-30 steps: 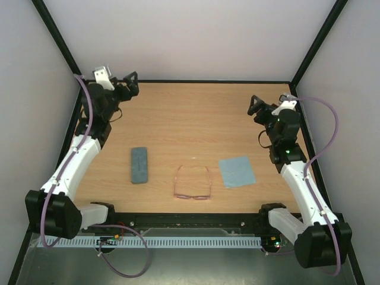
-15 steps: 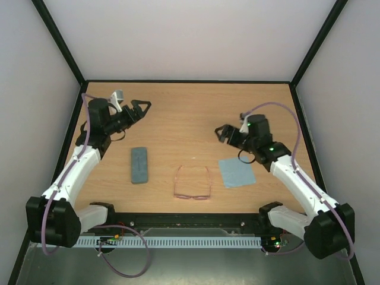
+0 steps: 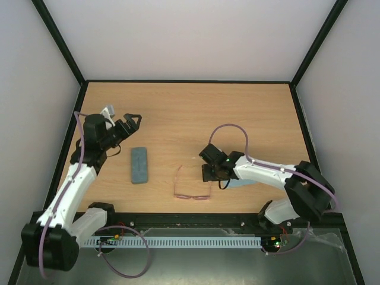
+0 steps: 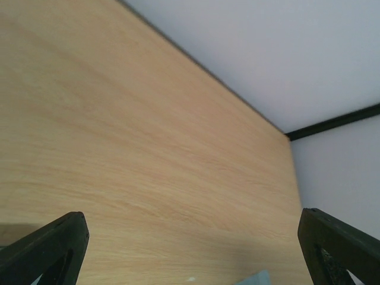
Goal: Organize the sunglasses
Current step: Move the sunglasses to the center of the board.
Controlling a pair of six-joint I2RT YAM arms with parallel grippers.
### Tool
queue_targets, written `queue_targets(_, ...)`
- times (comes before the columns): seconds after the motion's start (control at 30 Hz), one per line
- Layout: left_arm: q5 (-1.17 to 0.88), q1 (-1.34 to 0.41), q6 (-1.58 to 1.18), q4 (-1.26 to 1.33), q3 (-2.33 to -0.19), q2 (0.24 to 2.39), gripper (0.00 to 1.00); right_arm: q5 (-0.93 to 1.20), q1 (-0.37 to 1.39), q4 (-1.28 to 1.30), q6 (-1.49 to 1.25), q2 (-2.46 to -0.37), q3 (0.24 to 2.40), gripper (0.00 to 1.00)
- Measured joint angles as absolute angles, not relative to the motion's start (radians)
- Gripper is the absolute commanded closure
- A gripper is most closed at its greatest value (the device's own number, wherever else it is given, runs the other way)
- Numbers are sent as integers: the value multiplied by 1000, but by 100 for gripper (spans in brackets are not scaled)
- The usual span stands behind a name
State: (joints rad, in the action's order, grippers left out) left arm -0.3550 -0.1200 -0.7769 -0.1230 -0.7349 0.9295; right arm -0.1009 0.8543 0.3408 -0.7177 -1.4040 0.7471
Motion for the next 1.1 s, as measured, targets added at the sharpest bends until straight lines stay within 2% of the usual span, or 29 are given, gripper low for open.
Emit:
queue_targets(0.1, -335, -106, -778, -132, -725, 1004, 1, -139, 872, 348, -730, -1453, 770, 63)
queue_targets(0.17, -320, -106, -773, -150, -715, 1018, 0, -148, 874, 343, -739, -1476, 776, 79)
queue_targets(0.27, -300, -106, -762, -167, -713, 1019, 0, -145, 876, 336, -741, -1502, 777, 96)
queue_targets(0.3, -294, -106, -756, -168, -713, 1019, 1, -144, 876, 335, -749, -1513, 779, 98)
queue_targets(0.53, -278, -106, -725, -191, -720, 1020, 1, -159, 847, 370, -723, -1564, 905, 99)
queue_targets(0.7, -279, -101, -714, -205, -724, 1020, 0, -144, 679, 379, -649, -1642, 1096, 99)
queue_targets(0.9, -293, -95, -714, -205, -724, 1020, 1, -143, 460, 389, -533, -1924, 1448, 99)
queue_targets(1.1, -304, -91, -713, -205, -724, 1020, 0, -109, 369, 422, -466, -2186, 1688, 98)
